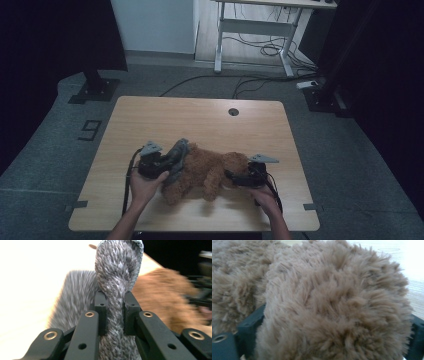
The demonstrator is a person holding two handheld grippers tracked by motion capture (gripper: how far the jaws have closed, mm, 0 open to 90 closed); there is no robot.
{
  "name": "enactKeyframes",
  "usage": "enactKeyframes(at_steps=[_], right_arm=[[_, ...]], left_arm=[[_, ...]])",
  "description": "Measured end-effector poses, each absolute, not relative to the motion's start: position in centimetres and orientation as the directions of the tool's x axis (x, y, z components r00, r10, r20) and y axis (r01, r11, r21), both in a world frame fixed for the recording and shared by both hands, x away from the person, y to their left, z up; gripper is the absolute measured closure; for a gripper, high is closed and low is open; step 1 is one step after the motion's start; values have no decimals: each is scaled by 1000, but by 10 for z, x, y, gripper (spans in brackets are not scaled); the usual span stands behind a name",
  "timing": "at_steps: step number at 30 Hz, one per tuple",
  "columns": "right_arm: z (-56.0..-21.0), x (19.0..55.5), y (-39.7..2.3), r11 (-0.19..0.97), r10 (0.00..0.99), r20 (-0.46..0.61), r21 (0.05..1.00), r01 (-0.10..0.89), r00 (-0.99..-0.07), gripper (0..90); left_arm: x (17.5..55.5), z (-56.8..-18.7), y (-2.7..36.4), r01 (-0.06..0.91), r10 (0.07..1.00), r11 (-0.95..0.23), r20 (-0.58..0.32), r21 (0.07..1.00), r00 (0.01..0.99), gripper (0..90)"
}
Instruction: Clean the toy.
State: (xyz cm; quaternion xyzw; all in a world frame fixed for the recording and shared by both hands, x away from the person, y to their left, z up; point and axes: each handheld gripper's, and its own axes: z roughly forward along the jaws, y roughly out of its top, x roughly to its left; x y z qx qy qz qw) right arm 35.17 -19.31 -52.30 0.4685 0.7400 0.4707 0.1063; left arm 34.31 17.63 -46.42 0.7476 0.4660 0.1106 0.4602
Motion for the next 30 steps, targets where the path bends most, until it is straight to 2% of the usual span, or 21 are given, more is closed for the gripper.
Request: enactKeyframes(at_steps=[6, 10, 13, 21, 26, 30], right_arm=[[-522, 343, -191, 130, 776, 252, 832, 539, -578, 295], [-522, 337, -190, 130, 766, 221, 866, 482, -603, 402], [-520, 334, -188, 123, 761, 206, 885, 449, -615, 446], [-508, 339, -176, 98, 789, 70, 966, 237, -611, 439], [-522, 354, -173, 143, 807, 43, 953, 266, -589, 402], [-531, 350, -182, 143, 791, 61, 949, 282, -608, 367]], left_arm=[[352, -502, 169, 693, 765, -124, -376, 710, 522, 772], [356, -500, 159, 691, 749, -76, -417, 719, 515, 778], [361, -495, 157, 680, 750, -56, -419, 731, 512, 783], [382, -480, 165, 639, 747, 11, -431, 769, 506, 785], [387, -491, 168, 662, 745, 16, -450, 749, 492, 784], [375, -479, 179, 631, 739, 29, -442, 775, 509, 779]])
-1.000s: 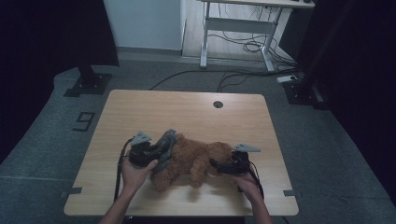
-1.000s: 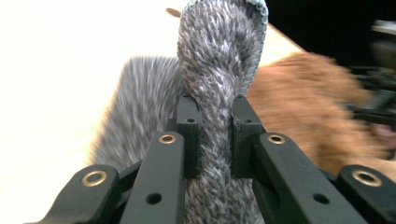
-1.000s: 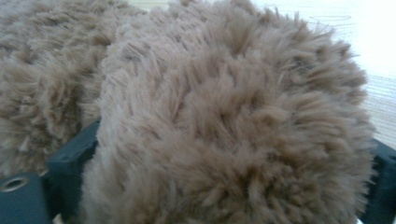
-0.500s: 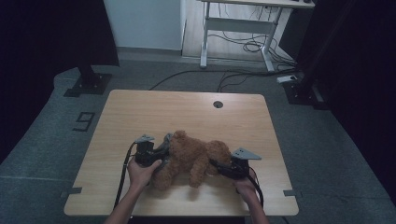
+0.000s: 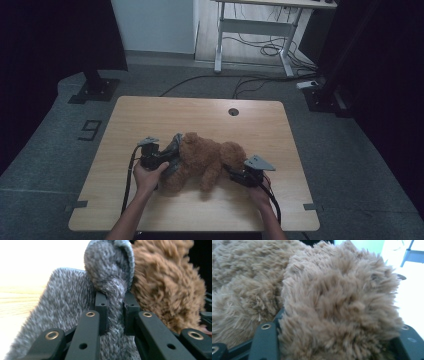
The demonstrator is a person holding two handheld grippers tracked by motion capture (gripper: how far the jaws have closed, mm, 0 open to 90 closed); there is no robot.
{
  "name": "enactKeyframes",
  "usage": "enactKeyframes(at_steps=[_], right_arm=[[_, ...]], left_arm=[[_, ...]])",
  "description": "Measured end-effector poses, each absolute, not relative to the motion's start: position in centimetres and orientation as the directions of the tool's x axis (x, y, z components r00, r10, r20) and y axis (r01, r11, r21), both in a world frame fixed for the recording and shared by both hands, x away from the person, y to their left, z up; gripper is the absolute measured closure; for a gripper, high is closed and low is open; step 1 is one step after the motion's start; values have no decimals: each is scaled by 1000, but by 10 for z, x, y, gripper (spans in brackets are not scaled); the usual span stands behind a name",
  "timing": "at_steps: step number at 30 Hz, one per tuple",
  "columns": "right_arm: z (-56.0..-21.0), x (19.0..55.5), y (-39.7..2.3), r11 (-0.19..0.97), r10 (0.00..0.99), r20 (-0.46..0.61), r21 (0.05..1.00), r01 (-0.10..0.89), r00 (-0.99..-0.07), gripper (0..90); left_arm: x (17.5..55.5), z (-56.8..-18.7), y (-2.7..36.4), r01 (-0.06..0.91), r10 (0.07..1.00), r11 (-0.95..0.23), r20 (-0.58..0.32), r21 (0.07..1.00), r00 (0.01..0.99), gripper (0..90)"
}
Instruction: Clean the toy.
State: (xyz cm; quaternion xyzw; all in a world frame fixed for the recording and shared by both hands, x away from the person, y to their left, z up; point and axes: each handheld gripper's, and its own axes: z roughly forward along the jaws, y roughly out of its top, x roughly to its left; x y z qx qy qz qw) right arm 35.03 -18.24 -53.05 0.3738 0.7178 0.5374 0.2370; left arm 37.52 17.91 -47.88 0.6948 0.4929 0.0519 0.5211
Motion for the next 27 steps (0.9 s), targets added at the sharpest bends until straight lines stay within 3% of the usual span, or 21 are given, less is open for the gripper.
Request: enactKeyframes(at_steps=[5, 11, 18, 20, 24, 27], right_arm=[[-531, 342, -186, 178, 784, 27, 947, 267, -620, 353], [-533, 339, -187, 161, 788, 43, 948, 273, -614, 352], [-534, 338, -187, 158, 788, 44, 949, 272, -614, 352], [-534, 337, -187, 163, 787, 38, 950, 267, -616, 352], [-537, 335, -192, 162, 786, 51, 945, 285, -616, 351], [-538, 335, -193, 160, 782, 55, 945, 285, -621, 352]], left_arm=[[356, -431, 167, 511, 741, -18, -332, 859, 583, 777], [356, -401, 93, 449, 683, -148, -237, 881, 691, 772], [363, -424, -7, 436, 616, -334, -157, 835, 772, 771], [363, -437, -19, 436, 613, -365, -140, 823, 778, 770], [367, -455, -16, 462, 616, -329, -184, 824, 766, 774], [366, -452, -2, 455, 656, -327, -148, 828, 741, 776]])
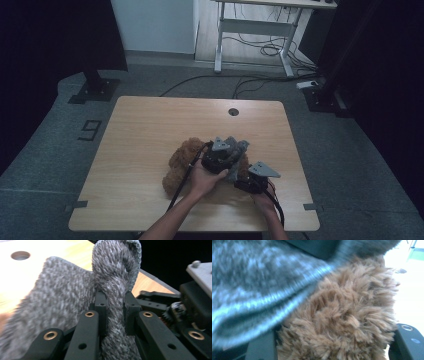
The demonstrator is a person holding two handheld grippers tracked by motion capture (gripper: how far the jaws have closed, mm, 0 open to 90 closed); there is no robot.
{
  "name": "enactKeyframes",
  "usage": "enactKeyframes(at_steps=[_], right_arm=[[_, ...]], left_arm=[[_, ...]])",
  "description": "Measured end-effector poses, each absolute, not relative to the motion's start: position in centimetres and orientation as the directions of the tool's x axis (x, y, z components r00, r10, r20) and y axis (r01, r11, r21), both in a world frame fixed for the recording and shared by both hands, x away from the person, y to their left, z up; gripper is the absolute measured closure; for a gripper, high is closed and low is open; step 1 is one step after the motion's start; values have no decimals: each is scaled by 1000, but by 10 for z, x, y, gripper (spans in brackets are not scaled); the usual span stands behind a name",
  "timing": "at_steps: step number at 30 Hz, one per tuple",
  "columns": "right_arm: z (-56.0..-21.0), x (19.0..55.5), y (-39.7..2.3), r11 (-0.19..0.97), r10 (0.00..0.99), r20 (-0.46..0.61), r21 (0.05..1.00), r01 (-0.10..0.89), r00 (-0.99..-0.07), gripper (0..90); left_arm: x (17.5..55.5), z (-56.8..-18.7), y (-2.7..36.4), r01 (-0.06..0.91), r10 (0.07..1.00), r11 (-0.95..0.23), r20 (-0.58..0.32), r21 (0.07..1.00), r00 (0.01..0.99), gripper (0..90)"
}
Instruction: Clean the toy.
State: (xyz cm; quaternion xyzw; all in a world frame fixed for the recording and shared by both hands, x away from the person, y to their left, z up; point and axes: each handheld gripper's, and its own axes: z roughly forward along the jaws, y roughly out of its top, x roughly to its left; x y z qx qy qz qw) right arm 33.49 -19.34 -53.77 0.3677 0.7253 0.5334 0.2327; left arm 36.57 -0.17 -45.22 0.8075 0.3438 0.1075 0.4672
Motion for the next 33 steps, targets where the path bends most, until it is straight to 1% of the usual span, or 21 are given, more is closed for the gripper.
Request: enactKeyframes(at_steps=[1, 2, 4, 5, 10, 12, 15, 23, 27, 28, 30, 31, 33], right_arm=[[-537, 335, -193, 161, 782, 55, 945, 286, -621, 352], [-537, 335, -193, 160, 781, 56, 944, 287, -621, 353], [-537, 335, -193, 164, 779, 53, 945, 285, -625, 353], [-537, 334, -192, 167, 779, 49, 945, 282, -625, 353], [-538, 334, -191, 162, 785, 50, 946, 282, -617, 353], [-538, 333, -190, 165, 784, 43, 947, 274, -619, 353], [-537, 332, -187, 173, 784, 32, 948, 268, -619, 354], [-538, 333, -188, 165, 785, 43, 947, 275, -618, 354], [-539, 334, -192, 151, 782, 63, 946, 286, -620, 354], [-540, 335, -193, 145, 781, 69, 947, 288, -621, 354], [-540, 335, -194, 136, 781, 79, 947, 292, -619, 354], [-540, 335, -194, 137, 782, 77, 947, 291, -619, 354], [-540, 335, -193, 140, 782, 73, 947, 290, -619, 354]], left_arm=[[366, -451, 6, 453, 672, -328, -132, 829, 728, 777], [367, -450, 15, 460, 682, -319, -136, 829, 718, 777], [370, -448, 35, 482, 694, -282, -171, 830, 700, 779], [369, -446, 44, 483, 703, -271, -173, 833, 690, 779], [365, -439, 91, 470, 738, -226, -165, 853, 655, 779], [363, -441, 106, 471, 751, -215, -164, 855, 640, 780], [363, -448, 124, 491, 765, -178, -194, 853, 614, 781], [362, -462, 163, 544, 795, -94, -266, 834, 546, 778], [365, -482, 182, 609, 823, -112, -270, 785, 499, 779], [365, -490, 184, 620, 813, -104, -293, 778, 503, 779], [365, -498, 188, 630, 789, -47, -358, 775, 500, 777], [364, -498, 189, 629, 787, -43, -361, 776, 500, 777], [364, -493, 187, 620, 794, -69, -332, 782, 509, 777]])
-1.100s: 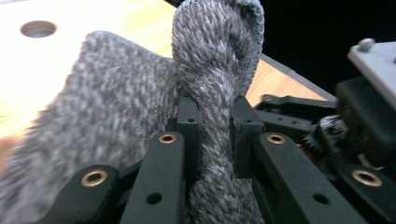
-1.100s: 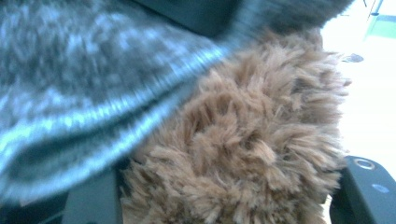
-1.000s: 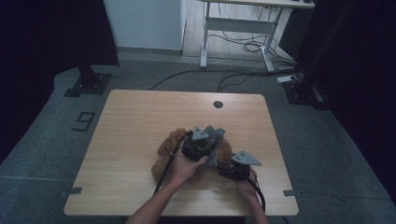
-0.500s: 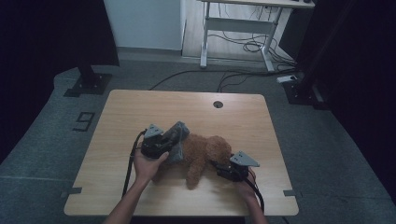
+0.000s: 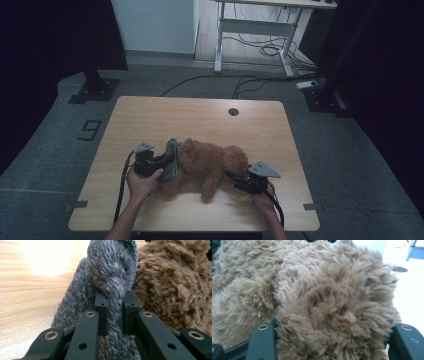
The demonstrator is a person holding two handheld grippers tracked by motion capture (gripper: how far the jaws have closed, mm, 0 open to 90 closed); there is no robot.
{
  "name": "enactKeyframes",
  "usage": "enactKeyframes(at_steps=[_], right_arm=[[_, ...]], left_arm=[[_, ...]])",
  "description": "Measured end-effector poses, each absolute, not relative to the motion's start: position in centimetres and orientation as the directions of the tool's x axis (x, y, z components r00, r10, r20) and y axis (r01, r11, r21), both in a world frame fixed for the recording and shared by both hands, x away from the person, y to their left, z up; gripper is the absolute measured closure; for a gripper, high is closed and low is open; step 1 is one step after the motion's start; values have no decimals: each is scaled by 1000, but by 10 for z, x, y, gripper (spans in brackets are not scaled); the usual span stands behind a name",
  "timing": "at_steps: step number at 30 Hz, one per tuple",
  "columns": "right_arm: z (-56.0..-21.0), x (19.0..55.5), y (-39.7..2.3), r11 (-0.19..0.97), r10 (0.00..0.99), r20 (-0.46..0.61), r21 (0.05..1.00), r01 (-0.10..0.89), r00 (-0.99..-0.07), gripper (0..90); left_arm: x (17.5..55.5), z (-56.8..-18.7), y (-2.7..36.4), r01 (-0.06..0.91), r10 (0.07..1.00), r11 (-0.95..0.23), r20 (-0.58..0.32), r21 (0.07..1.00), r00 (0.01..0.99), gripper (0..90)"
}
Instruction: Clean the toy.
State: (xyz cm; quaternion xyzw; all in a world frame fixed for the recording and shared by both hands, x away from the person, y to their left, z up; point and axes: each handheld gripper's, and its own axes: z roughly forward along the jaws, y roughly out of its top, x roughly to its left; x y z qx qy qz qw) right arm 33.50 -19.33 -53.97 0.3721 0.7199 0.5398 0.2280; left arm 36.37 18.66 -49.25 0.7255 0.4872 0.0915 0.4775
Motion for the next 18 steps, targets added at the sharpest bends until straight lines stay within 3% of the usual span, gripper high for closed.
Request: enactKeyframes(at_steps=[8, 13, 18], right_arm=[[-539, 336, -193, 143, 781, 73, 946, 291, -620, 353], [-539, 336, -193, 145, 782, 72, 945, 292, -619, 353], [-538, 335, -193, 146, 782, 72, 944, 294, -619, 352]], left_arm=[[356, -425, 168, 499, 789, -108, -231, 860, 569, 777], [360, -395, 115, 453, 736, -172, -191, 875, 649, 776], [368, -394, 47, 444, 674, -273, -159, 853, 721, 776]])
